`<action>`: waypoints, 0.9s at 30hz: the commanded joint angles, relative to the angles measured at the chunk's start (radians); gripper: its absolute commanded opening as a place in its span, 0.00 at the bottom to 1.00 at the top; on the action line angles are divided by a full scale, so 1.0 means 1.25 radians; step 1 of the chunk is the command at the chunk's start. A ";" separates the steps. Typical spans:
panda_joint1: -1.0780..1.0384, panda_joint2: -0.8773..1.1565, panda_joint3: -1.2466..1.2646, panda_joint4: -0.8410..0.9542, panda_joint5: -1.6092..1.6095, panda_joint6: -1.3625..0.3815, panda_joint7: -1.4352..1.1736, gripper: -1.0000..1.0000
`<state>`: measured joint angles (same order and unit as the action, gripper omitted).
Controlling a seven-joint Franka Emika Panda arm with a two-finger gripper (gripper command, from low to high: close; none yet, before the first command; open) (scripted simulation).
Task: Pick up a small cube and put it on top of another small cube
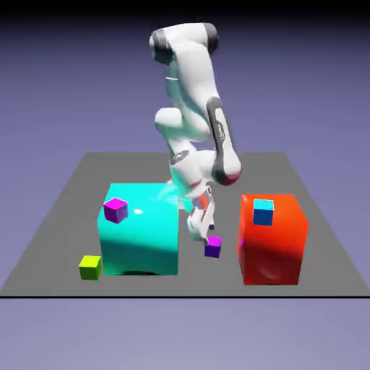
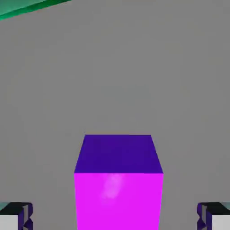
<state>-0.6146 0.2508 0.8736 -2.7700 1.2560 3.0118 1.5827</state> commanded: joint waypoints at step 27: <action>0.064 -0.174 -0.065 -0.043 -0.033 -0.146 0.086 0.00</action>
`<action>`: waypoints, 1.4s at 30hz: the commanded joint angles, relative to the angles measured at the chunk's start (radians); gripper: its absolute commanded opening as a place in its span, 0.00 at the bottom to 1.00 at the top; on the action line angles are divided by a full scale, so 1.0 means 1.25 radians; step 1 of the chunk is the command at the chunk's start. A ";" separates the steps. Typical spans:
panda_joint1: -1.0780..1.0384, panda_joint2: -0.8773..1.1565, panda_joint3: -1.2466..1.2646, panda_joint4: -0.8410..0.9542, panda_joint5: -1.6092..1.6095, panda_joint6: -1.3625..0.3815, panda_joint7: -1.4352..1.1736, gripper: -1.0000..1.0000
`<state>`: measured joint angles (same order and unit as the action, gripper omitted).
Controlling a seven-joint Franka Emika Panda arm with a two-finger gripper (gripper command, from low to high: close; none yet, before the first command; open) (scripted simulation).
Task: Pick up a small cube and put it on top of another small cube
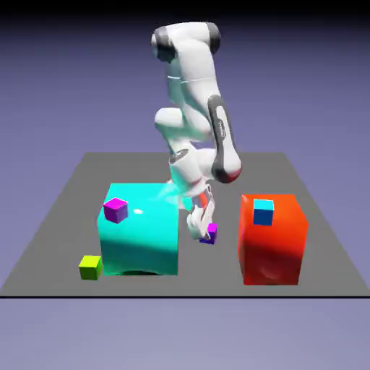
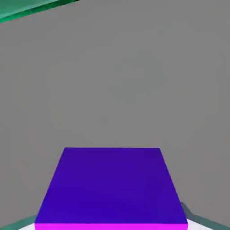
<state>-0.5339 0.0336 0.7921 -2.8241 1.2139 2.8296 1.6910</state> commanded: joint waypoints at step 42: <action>-0.017 0.354 -0.704 0.570 -0.533 -0.375 -0.131 1.00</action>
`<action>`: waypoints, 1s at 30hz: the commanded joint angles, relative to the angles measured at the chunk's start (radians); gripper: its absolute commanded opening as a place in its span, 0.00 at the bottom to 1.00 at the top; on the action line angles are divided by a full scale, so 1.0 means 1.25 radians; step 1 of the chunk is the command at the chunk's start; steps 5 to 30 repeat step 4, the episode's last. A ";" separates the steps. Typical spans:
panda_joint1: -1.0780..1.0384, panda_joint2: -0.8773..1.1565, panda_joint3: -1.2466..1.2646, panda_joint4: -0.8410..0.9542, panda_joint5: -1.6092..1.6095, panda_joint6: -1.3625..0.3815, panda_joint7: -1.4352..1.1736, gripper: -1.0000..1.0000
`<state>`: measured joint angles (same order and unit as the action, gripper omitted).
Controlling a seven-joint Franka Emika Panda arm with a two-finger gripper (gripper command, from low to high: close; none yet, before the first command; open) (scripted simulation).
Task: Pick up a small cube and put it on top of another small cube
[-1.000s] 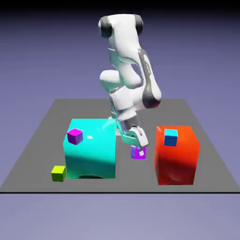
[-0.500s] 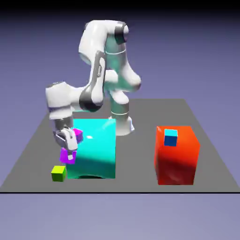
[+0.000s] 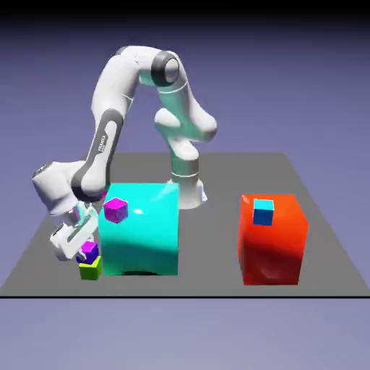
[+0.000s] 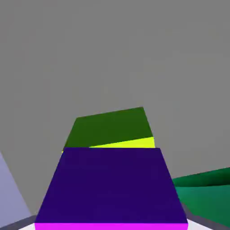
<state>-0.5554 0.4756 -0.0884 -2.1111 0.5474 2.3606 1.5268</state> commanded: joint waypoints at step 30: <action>-0.002 -0.097 -0.034 0.014 -0.056 -0.109 0.043 1.00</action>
